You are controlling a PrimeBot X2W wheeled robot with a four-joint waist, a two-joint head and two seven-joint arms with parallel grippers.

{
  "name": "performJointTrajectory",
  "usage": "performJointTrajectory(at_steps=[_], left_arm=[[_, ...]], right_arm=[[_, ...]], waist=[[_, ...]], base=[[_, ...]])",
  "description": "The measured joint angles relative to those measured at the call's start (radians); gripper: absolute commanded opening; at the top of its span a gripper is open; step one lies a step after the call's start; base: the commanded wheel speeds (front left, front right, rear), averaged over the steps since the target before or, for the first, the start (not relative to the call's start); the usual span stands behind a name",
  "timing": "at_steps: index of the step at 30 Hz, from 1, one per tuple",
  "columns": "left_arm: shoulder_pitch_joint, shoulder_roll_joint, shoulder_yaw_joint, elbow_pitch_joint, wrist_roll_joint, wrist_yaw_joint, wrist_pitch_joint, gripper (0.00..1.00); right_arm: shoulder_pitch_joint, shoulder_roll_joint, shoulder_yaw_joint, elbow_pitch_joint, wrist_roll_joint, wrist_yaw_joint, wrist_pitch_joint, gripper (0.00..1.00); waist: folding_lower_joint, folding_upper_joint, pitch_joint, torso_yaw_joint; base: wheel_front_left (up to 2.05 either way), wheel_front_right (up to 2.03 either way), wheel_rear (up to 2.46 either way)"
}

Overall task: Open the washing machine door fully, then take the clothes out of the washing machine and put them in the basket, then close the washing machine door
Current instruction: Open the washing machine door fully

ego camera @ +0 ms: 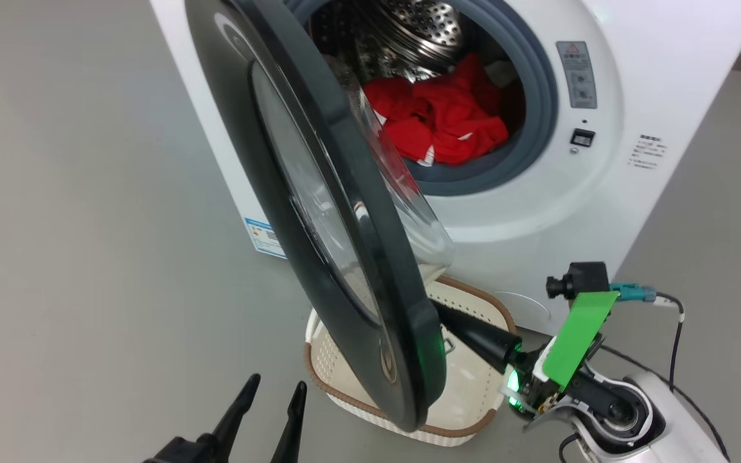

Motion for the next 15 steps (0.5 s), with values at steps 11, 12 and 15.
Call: performJointTrajectory(at_steps=[11,12,15], left_arm=[[0.038,0.001,0.021,-0.014,0.014,0.002,0.0,1.0],[0.039,0.002,0.026,-0.019,0.014,0.003,0.0,1.0],[0.04,0.002,0.039,-0.03,0.014,0.012,0.0,1.0]], right_arm=[[0.046,0.008,0.068,-0.017,0.016,0.0,0.005,0.0],[0.046,0.009,0.08,-0.02,0.02,0.0,0.001,0.0],[0.04,0.011,0.115,-0.023,0.02,0.0,-0.002,0.0]], waist=[[0.0,0.0,-0.046,0.091],[0.0,0.0,-0.047,0.097],[0.0,0.0,-0.047,0.11]], base=[[0.0,0.0,0.0],[0.0,0.0,0.0],[0.0,0.0,0.0]])
